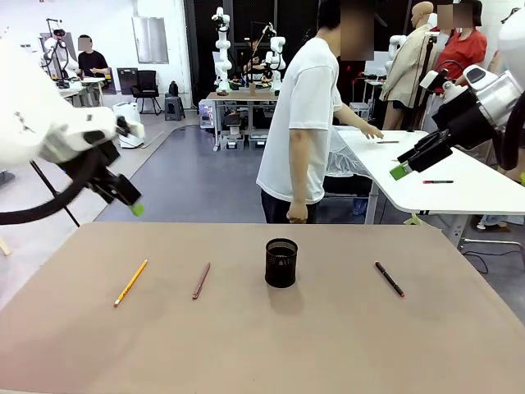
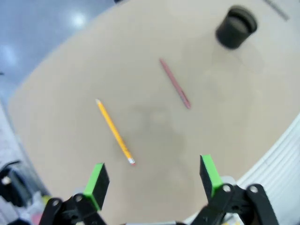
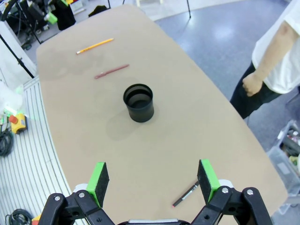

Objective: Place the pens into the pen holder.
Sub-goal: Pick up a writing instrument from the table and place it into the Pen holder.

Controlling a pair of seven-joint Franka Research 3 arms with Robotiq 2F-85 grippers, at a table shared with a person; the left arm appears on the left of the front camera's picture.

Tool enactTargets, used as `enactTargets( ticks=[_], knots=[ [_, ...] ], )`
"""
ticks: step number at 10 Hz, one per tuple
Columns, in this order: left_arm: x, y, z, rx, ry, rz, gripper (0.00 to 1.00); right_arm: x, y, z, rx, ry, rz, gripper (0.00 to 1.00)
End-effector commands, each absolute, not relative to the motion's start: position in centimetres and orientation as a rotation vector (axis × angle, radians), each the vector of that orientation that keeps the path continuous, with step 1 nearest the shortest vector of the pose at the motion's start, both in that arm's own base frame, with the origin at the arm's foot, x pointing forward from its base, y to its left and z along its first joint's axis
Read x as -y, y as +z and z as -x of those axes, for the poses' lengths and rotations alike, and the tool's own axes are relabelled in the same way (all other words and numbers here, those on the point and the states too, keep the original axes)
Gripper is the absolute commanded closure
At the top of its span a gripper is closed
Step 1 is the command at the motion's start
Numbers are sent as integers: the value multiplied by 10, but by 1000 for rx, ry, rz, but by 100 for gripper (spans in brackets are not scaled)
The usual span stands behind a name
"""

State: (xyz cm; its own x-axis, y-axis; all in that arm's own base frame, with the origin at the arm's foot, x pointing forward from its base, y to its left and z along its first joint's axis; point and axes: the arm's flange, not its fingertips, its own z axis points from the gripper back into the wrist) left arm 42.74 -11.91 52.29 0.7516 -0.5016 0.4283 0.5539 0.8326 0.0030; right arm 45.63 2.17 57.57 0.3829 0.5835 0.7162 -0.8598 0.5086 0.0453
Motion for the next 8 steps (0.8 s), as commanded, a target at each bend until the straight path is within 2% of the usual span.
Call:
enactTargets(
  ticks=[1,4,5,8],
  knots=[
    [143,511,-438,319,-558,186,0,-21,576,-456,702,961,-454,0],
    [189,460,-439,335,-536,89,0,-21,576,-456,702,961,-454,0],
    [194,456,-435,273,-588,162,0,-21,576,-456,702,961,-454,0],
    [183,465,-435,305,-554,148,0,-21,576,-456,702,961,-454,0]
  ],
)
